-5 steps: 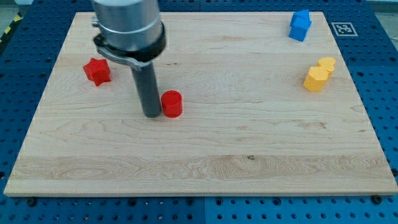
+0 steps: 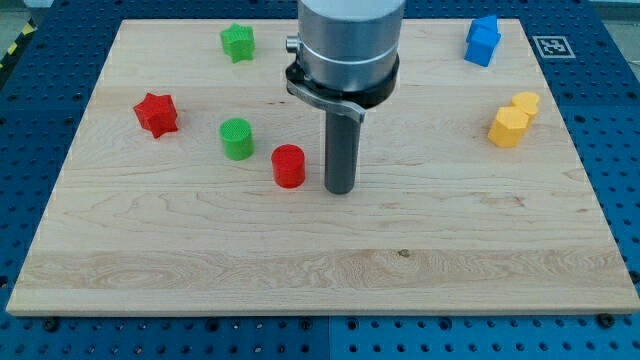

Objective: Move the arm to the right of the red circle

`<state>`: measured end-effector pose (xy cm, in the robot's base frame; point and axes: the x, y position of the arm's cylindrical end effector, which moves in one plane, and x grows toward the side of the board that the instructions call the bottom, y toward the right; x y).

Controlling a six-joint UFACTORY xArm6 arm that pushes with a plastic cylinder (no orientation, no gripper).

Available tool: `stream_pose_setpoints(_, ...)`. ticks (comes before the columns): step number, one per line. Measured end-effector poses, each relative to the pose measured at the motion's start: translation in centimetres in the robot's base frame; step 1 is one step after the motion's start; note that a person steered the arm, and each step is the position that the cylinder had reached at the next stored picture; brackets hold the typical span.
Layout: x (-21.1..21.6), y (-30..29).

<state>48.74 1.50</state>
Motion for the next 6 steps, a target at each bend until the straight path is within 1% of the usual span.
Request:
stream_pose_setpoints(4, -1.6, -0.6)
stream_pose_setpoints(6, -1.6, -4.8)
